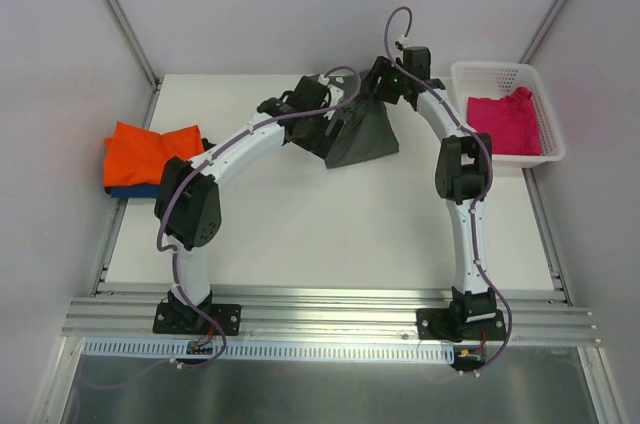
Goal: Fold and stack the t-shirts
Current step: Fold the tshirt
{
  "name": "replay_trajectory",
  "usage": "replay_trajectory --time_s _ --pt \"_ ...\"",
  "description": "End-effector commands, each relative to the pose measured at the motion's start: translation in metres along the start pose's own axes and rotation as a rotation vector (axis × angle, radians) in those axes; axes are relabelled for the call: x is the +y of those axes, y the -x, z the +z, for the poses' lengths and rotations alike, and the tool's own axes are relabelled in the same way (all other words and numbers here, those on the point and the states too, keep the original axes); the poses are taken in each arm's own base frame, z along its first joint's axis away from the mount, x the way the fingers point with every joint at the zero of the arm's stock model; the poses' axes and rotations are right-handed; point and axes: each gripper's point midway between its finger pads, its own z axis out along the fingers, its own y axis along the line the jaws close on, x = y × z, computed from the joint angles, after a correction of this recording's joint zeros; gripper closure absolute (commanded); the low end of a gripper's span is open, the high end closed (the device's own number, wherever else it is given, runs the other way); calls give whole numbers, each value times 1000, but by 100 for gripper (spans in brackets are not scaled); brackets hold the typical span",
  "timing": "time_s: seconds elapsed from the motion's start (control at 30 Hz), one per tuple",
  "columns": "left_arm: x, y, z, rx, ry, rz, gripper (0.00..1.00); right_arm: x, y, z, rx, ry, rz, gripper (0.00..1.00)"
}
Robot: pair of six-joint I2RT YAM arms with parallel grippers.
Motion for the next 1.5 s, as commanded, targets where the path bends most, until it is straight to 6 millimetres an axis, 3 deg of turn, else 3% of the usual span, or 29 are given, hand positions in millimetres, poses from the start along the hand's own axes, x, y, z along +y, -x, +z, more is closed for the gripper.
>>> replay_trajectory --time_s 0.0,0.07,0.2,0.43,0.53,0.63,0.73,0.97,1.13,1.43,1.47 --pt "10 11 -25 -55 36 19 20 59 68 -31 -184 120 49 32" --pt "10 12 -24 -57 39 22 20 64 72 -38 -191 131 98 32" --pt "7 16 -20 -59 34 25 20 50 53 -35 -141 110 98 32" --pt "0 26 -18 -75 28 28 20 -1 20 -55 -37 15 118 32" --pt "2 27 -16 -75 35 25 20 -17 32 -67 -71 -10 143 32" --pt "-1 26 -13 -70 26 17 20 -13 43 -78 -81 10 134 32" --pt "-1 28 -13 -75 25 11 20 4 40 -85 -46 71 155 32" --pt "6 39 -13 -96 31 -9 20 22 -23 -81 126 112 207 32" --pt "20 46 -14 -113 42 -35 20 5 -57 -79 219 81 260 31" --pt "46 54 -20 -136 73 -77 20 -33 -80 -71 285 -8 217 30" --pt "48 54 -21 -137 74 -79 19 -36 -91 -75 324 -32 224 30"
